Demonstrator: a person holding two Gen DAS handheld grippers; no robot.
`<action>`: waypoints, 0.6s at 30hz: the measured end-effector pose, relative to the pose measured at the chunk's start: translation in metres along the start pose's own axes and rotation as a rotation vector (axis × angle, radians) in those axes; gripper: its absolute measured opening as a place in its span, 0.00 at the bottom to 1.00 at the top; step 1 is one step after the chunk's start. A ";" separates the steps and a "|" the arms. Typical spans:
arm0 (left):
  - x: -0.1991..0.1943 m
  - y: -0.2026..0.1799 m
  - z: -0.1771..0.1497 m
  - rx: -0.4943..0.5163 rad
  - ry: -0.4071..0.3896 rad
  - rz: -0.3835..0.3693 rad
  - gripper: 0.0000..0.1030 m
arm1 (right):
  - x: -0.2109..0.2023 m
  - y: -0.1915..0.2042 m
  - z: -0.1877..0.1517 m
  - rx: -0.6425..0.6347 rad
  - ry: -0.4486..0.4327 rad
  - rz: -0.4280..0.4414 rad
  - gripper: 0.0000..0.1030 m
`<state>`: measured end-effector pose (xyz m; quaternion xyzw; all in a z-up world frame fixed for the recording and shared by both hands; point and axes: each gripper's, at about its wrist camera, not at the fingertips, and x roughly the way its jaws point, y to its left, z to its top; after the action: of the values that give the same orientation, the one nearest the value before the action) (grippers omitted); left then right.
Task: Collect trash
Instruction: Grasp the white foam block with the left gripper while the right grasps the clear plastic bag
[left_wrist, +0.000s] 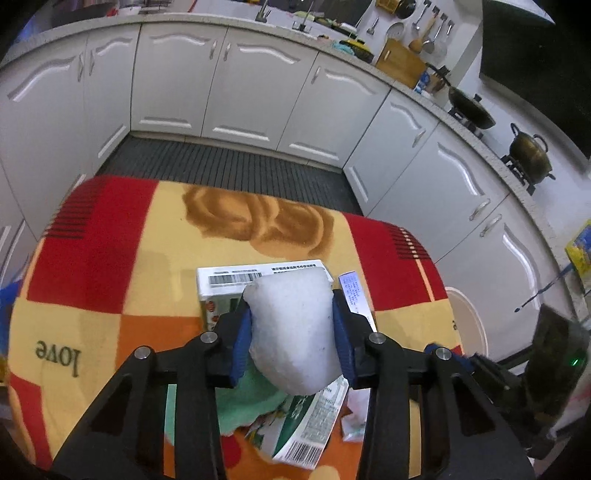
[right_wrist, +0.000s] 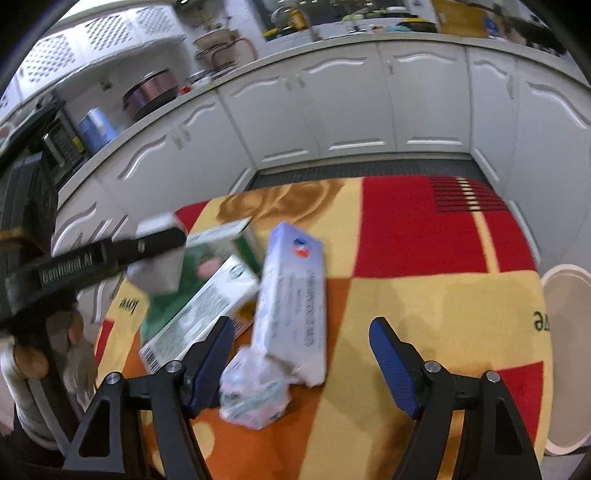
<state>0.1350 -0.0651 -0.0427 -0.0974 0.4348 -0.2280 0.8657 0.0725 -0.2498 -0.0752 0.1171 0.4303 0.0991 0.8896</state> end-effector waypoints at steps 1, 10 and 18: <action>-0.007 0.001 0.001 0.004 -0.012 -0.004 0.36 | -0.001 0.002 -0.004 -0.010 0.007 0.008 0.65; -0.030 -0.004 -0.001 0.028 -0.053 -0.021 0.36 | 0.014 0.013 -0.027 0.010 0.058 0.079 0.49; -0.040 -0.012 -0.010 0.051 -0.066 -0.020 0.36 | 0.006 0.029 -0.036 -0.064 0.042 0.126 0.23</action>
<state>0.1026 -0.0564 -0.0155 -0.0869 0.3990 -0.2442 0.8796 0.0457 -0.2163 -0.0930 0.1132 0.4371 0.1711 0.8757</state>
